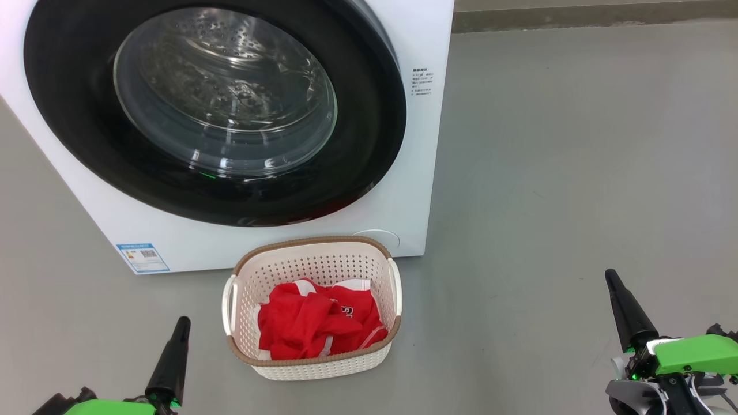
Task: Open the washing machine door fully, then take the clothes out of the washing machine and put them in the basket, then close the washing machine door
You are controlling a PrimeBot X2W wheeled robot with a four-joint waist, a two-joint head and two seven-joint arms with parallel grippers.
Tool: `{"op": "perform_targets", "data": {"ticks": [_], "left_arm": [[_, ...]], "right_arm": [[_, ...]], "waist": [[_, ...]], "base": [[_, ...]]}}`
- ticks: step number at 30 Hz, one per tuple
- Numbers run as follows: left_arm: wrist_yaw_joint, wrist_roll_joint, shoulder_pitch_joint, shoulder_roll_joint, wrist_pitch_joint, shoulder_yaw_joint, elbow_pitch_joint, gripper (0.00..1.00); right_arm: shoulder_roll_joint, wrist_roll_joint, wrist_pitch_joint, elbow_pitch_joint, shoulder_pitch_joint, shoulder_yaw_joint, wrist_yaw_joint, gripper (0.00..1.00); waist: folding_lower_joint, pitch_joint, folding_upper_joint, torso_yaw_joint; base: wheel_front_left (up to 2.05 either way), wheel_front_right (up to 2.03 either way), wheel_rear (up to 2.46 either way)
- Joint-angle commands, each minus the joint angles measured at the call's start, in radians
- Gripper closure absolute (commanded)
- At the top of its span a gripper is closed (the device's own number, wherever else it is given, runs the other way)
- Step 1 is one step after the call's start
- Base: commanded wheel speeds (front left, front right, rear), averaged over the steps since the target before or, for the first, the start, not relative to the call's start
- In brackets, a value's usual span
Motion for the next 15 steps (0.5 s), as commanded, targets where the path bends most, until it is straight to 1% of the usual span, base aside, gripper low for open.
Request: {"op": "perform_targets", "data": {"ticks": [1, 15], "left_arm": [[-0.007, -0.007, -0.040, 0.009, 0.003, 0.035, -0.020, 1.00], [-0.007, -0.007, -0.040, 0.009, 0.003, 0.035, -0.020, 1.00]], "right_arm": [[-0.009, 0.005, 0.006, -0.032, -0.043, 0.013, -0.001, 1.00], [-0.009, 0.005, 0.006, -0.032, -0.043, 0.013, -0.001, 1.00]], "waist": [[0.0000, 0.000, 0.0000, 0.000], [0.0000, 0.000, 0.0000, 0.000]], "base": [[0.00, 0.00, 0.00], [0.00, 0.00, 0.00]]}}
